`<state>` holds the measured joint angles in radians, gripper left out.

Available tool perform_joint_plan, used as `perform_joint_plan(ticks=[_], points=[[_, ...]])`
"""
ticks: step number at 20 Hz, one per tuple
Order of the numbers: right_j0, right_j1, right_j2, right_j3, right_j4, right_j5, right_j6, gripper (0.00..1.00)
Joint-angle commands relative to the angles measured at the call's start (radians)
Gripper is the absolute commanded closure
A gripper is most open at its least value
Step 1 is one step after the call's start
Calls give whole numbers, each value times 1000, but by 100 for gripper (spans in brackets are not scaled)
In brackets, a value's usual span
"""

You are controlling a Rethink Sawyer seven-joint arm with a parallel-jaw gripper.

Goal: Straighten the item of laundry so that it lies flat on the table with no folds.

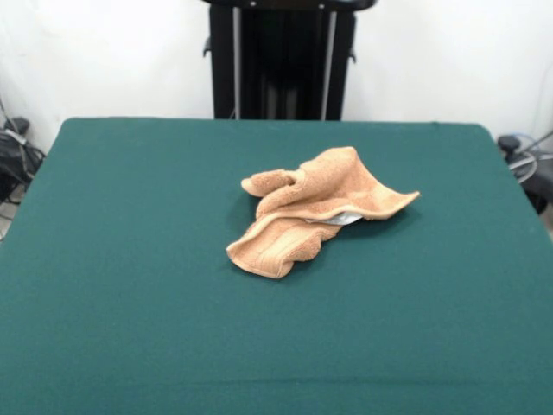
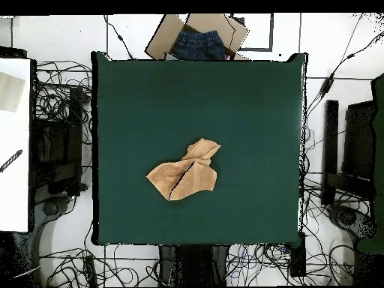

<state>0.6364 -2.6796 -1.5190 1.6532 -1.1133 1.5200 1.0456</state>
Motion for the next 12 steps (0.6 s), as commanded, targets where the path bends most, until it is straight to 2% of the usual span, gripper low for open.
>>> perform_joint_plan(ticks=[1, 5, 9, 12], points=[[144, 94, -104, -4, -19, 114, 83, 0], [166, 84, -119, 38, -60, 65, 109, 0], [187, 119, -113, 72, -122, -5, 104, 0], [212, 94, -129, 61, -112, 7, 127, 0]])
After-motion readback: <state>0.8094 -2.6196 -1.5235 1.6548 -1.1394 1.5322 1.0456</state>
